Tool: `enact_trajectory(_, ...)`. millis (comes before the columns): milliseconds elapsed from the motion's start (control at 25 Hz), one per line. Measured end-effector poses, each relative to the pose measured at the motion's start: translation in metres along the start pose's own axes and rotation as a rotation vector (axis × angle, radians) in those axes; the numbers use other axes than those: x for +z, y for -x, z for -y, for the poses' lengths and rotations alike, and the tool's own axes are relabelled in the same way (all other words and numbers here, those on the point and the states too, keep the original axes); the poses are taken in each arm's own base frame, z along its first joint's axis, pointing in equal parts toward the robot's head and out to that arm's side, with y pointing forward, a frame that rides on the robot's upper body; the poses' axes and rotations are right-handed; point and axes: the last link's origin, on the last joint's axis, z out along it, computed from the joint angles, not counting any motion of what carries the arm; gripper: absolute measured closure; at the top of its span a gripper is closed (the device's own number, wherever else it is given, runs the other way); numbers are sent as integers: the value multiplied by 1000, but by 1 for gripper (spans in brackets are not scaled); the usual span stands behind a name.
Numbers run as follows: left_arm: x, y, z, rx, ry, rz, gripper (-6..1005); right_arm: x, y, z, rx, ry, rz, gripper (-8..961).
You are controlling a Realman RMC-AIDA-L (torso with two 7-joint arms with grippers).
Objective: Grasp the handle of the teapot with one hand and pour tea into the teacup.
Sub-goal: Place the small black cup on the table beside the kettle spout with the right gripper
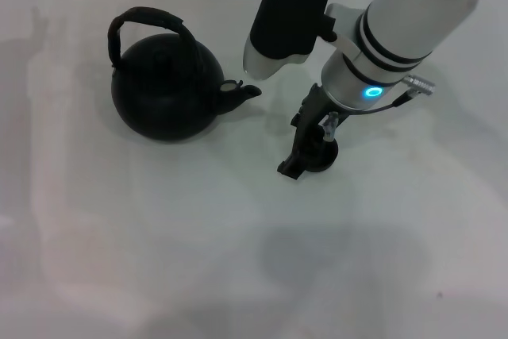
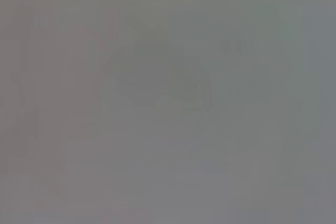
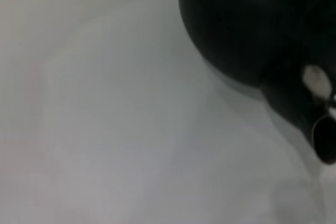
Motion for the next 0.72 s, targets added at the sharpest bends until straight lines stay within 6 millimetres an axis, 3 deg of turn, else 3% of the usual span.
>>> enact_trajectory(320,0,-1,0,2,0,-2,111,-1,-10,9,64,34,88,106)
enact_trajectory(720,-1,0,5,19,-9,2,111,-17,-45,39,250,60,248,107)
